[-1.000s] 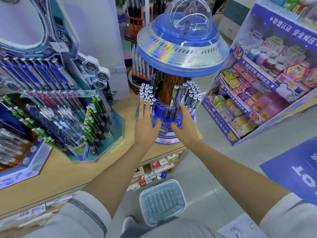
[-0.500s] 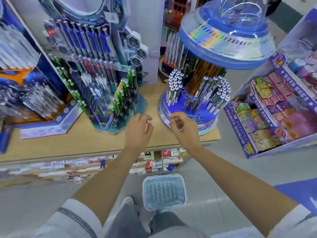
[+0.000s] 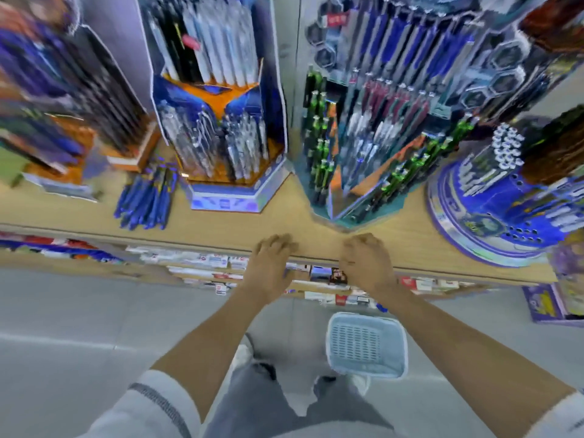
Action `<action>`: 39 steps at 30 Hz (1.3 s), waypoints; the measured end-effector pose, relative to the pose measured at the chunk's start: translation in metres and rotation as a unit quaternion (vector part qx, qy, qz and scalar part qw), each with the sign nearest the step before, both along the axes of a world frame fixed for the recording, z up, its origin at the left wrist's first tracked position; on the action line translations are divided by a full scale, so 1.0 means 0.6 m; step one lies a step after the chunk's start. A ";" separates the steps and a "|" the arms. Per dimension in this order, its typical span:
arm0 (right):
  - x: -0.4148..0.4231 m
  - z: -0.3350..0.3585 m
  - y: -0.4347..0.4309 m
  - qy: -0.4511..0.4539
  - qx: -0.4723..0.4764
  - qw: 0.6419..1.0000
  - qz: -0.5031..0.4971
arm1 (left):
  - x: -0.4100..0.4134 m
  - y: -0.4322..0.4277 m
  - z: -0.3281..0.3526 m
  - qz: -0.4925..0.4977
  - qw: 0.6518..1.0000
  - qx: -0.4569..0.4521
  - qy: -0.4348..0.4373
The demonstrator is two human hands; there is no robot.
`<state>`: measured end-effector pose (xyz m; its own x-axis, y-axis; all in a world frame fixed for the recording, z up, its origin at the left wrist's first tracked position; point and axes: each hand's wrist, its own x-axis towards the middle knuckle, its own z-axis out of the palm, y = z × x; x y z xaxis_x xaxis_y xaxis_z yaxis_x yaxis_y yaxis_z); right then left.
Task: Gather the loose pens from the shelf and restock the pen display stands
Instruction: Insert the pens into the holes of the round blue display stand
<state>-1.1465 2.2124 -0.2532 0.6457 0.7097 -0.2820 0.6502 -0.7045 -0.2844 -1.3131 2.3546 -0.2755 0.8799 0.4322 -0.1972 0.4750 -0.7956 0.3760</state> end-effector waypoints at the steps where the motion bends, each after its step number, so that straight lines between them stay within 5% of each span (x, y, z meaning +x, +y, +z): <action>1: -0.015 0.004 0.023 0.011 0.036 0.999 -0.025 | -0.013 0.019 0.003 0.013 0.999 -0.030 -0.041; 6: -0.109 0.008 0.158 0.135 0.147 0.980 0.019 | -0.118 0.133 0.015 0.187 0.971 -0.051 -0.137; 11: -0.202 0.018 0.305 0.288 0.151 0.942 0.086 | -0.221 0.249 0.027 0.346 0.922 -0.022 -0.172; 17: -0.264 -0.007 0.433 0.394 0.111 0.911 0.053 | -0.261 0.343 0.027 0.439 0.875 -0.042 -0.200; 29: -0.318 -0.051 0.561 0.283 0.120 0.951 0.021 | -0.257 0.436 0.010 0.434 0.890 -0.101 -0.098; 39: -0.338 -0.060 0.602 0.187 0.090 0.973 -0.100 | -0.248 0.498 -0.005 0.318 0.935 -0.153 -0.034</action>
